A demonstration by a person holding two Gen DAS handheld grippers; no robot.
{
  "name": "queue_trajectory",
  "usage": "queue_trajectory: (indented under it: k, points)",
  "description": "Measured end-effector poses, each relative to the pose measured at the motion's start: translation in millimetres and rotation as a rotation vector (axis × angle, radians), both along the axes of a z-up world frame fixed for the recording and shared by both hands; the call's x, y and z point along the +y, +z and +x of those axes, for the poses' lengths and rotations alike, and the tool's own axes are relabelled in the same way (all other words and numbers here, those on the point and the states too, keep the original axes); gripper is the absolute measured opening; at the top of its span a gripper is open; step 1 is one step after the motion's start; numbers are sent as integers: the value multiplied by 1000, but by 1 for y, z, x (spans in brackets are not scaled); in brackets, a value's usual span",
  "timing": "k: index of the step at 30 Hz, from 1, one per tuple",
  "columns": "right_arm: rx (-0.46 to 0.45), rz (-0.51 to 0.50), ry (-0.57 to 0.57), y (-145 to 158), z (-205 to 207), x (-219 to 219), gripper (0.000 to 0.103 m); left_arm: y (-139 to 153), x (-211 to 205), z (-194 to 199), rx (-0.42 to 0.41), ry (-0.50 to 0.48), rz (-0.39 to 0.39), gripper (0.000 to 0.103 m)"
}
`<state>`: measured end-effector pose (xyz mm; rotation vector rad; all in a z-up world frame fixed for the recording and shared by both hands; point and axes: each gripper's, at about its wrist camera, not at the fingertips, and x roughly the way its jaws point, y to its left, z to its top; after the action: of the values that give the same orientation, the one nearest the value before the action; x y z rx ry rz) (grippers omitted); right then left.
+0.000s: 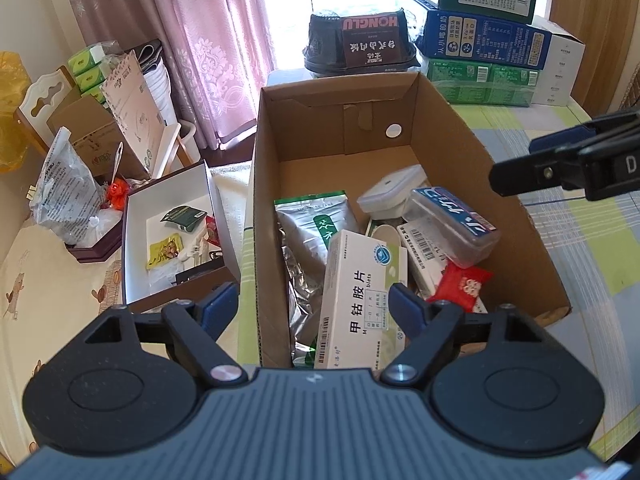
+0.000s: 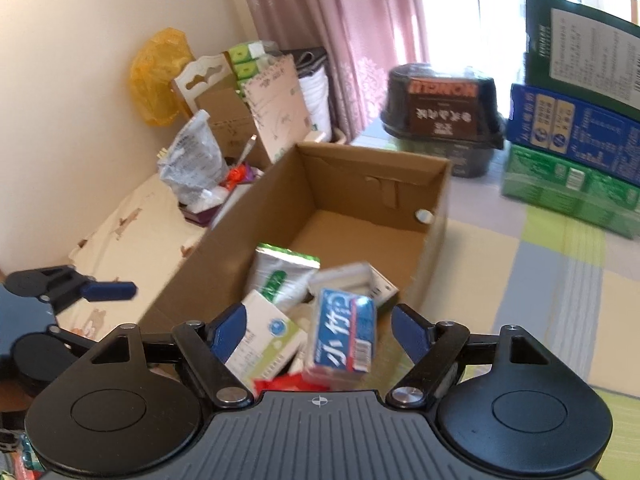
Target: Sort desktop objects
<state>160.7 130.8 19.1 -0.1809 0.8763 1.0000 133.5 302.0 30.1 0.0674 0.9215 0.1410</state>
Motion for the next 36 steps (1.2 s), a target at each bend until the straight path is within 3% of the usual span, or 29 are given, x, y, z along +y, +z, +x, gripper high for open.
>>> queue_trajectory:
  k: [7, 15, 21, 36]
  points:
    - [11, -26, -24, 1, -13, -23, 84, 8, -8, -13, -21, 3, -9, 87]
    - [-17, -43, -17, 12, -47, -42, 101, 23, -24, -43, -53, 12, 4, 100]
    - [-81, -74, 13, 23, -82, -55, 101, 36, -36, -73, -66, 44, -11, 100]
    - [-129, -87, -23, 37, -154, -107, 101, 63, -70, -156, -128, 115, -52, 100]
